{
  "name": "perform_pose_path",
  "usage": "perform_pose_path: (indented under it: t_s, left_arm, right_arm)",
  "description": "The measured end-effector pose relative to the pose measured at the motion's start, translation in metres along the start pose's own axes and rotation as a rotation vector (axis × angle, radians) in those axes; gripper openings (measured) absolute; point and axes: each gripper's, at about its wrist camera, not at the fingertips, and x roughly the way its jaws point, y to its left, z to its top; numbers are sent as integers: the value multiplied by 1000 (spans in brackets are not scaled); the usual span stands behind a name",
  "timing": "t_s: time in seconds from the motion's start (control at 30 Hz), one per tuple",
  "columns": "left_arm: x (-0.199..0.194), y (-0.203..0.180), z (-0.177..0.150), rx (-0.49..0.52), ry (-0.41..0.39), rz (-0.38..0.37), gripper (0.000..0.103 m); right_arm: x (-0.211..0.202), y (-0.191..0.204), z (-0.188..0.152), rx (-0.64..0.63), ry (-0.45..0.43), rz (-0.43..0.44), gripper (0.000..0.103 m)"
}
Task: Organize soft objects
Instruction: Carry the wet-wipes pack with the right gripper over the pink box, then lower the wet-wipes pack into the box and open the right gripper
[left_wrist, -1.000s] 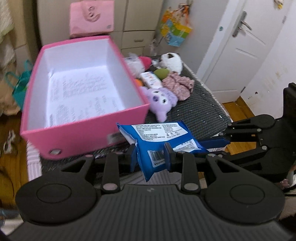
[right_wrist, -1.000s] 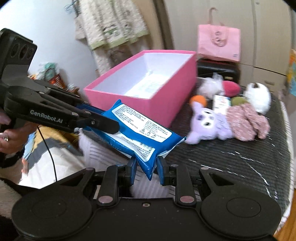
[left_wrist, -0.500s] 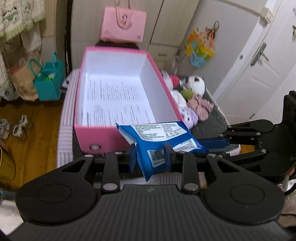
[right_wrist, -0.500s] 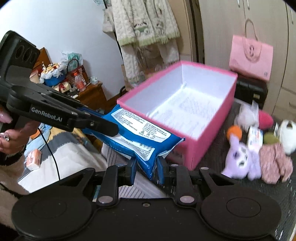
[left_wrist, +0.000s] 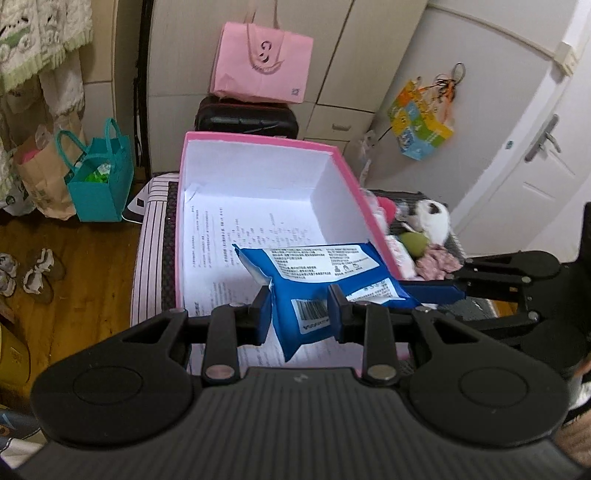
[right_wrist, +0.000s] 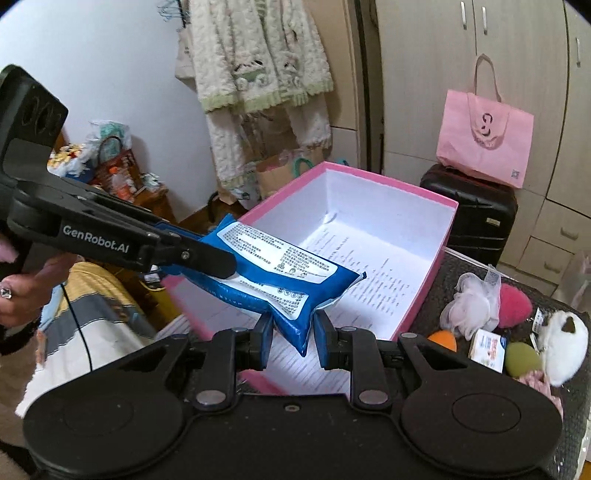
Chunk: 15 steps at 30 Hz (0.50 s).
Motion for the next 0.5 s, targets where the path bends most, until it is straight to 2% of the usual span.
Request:
perform_pose_path:
  t_s: [0.33,0.5]
  left_arm:
    - [63,16,15,23,27,45,29]
    - [75,16,14,53,39,39,30]
  right_arm:
    - [54,-12,12,-52,66,-98,28]
    - [63,-17,12,-70,110,-110,28]
